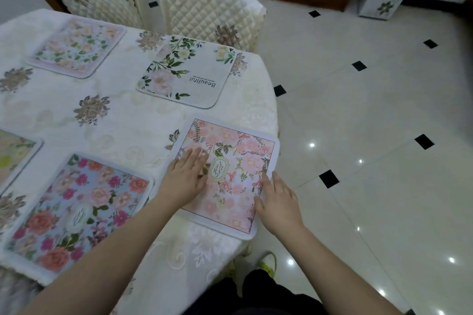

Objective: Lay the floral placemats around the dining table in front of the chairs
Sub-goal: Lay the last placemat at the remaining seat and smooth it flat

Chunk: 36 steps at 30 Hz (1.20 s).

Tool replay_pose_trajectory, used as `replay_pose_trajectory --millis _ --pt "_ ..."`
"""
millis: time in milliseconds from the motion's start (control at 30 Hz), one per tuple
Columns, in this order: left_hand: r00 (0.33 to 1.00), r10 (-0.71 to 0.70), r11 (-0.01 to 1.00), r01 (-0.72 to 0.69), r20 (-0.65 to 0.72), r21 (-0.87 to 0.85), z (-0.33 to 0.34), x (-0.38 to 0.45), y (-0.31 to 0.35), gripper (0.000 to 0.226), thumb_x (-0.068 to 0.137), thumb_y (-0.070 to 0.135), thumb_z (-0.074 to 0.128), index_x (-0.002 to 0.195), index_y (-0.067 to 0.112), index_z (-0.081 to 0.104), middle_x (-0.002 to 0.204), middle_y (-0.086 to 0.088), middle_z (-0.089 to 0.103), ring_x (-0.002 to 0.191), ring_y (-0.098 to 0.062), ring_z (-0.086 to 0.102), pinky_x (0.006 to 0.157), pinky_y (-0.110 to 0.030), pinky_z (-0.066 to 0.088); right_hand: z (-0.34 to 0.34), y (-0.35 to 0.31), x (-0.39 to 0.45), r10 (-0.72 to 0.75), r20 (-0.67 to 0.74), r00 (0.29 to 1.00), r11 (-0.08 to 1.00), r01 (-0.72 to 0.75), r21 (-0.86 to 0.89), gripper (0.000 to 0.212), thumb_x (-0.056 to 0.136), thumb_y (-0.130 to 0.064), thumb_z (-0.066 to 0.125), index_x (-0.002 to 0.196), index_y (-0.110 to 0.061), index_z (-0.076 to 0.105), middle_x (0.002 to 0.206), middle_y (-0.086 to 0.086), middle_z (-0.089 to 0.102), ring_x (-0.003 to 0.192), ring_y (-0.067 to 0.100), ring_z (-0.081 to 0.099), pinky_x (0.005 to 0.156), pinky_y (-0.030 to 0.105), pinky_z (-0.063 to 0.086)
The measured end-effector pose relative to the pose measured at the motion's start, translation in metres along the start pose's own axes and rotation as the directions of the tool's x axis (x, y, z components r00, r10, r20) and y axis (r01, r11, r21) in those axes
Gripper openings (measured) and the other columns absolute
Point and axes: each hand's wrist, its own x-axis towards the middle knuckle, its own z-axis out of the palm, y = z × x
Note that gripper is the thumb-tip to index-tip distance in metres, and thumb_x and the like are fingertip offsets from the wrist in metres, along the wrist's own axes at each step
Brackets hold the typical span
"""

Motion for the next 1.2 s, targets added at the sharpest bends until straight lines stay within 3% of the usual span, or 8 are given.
replay_pose_trajectory --millis 133,267,533,633,733,933,1067,1200 --pt "0.982 -0.170 0.985 0.167 0.083 0.034 0.015 0.014 -0.022 0.066 0.098 0.051 0.037 0.156 0.026 0.017 0.165 -0.011 0.005 0.152 -0.028 0.002 0.118 -0.056 0.008 0.014 -0.008 0.007 0.090 0.027 0.996 0.994 -0.092 0.062 0.072 0.098 -0.043 0.041 0.157 -0.021 0.008 0.164 0.017 0.008 0.149 0.029 0.019 0.119 0.043 0.018" --pt "0.951 -0.284 0.954 0.292 0.122 -0.060 0.017 0.018 -0.030 0.074 0.093 0.059 0.046 0.155 0.029 0.018 0.161 -0.026 0.006 0.149 -0.041 0.007 0.118 -0.056 0.013 0.022 -0.014 0.011 0.158 0.071 0.985 0.978 -0.166 0.123 0.072 0.098 -0.042 0.040 0.157 -0.020 0.004 0.164 0.019 0.007 0.148 0.031 0.020 0.118 0.042 0.019" --pt "0.932 -0.348 0.872 0.362 0.102 -0.329 0.003 0.017 -0.029 0.064 0.091 0.037 0.061 0.148 0.020 0.038 0.158 -0.023 0.021 0.143 -0.040 0.026 0.116 -0.051 0.027 0.021 -0.016 0.014 0.164 0.062 0.984 0.929 -0.176 0.324 0.067 0.098 -0.031 0.048 0.156 -0.018 0.017 0.160 0.014 0.017 0.139 0.033 0.036 0.110 0.045 0.038" --pt "0.925 -0.376 0.811 0.355 0.050 -0.465 -0.007 0.014 -0.032 0.057 0.090 0.017 0.061 0.144 0.015 0.044 0.152 -0.018 0.031 0.135 -0.038 0.039 0.108 -0.052 0.038 0.018 -0.017 0.007 0.147 -0.027 0.989 0.889 -0.120 0.441 0.060 0.095 -0.019 0.053 0.151 -0.018 0.030 0.156 0.008 0.024 0.134 0.026 0.042 0.107 0.034 0.040" --pt "0.928 -0.372 0.764 0.308 0.002 -0.567 -0.019 0.009 -0.040 0.056 0.088 0.006 0.059 0.142 0.016 0.047 0.146 -0.013 0.036 0.122 -0.033 0.051 0.099 -0.037 0.041 0.012 -0.018 0.001 0.168 -0.095 0.981 0.823 -0.087 0.561 0.056 0.092 -0.004 0.053 0.146 -0.016 0.041 0.153 0.004 0.029 0.130 0.016 0.043 0.098 0.016 0.031" --pt "0.967 -0.249 0.732 0.218 0.045 -0.646 -0.047 -0.002 -0.049 0.032 0.087 0.011 0.064 0.107 0.036 0.068 0.111 0.003 0.067 0.080 -0.007 0.065 0.059 -0.016 0.044 -0.005 -0.016 -0.006 0.205 -0.188 0.961 0.780 -0.044 0.624 0.055 0.089 0.007 0.050 0.140 -0.012 0.050 0.149 0.002 0.039 0.128 0.021 0.051 0.112 0.040 0.040" --pt "0.985 -0.172 0.732 0.138 0.015 -0.667 -0.058 -0.012 -0.037 0.031 0.090 0.016 0.066 0.101 0.045 0.066 0.107 0.009 0.066 0.081 -0.005 0.064 0.067 -0.026 0.052 -0.024 0.000 -0.023 0.302 -0.227 0.926 0.744 -0.080 0.663 0.051 0.091 0.002 0.051 0.137 -0.019 0.053 0.137 0.002 0.054 0.117 0.020 0.059 0.102 0.040 0.048" --pt "0.990 -0.136 0.680 0.078 -0.021 -0.729 -0.061 -0.017 -0.015 0.034 0.090 0.017 0.066 0.100 0.049 0.067 0.109 0.012 0.065 0.084 -0.010 0.066 0.076 -0.036 0.057 -0.043 0.022 -0.047 0.382 -0.191 0.904 0.658 -0.121 0.743 0.047 0.093 -0.002 0.053 0.132 -0.026 0.059 0.115 -0.002 0.069 0.090 0.008 0.067 0.068 0.020 0.053"
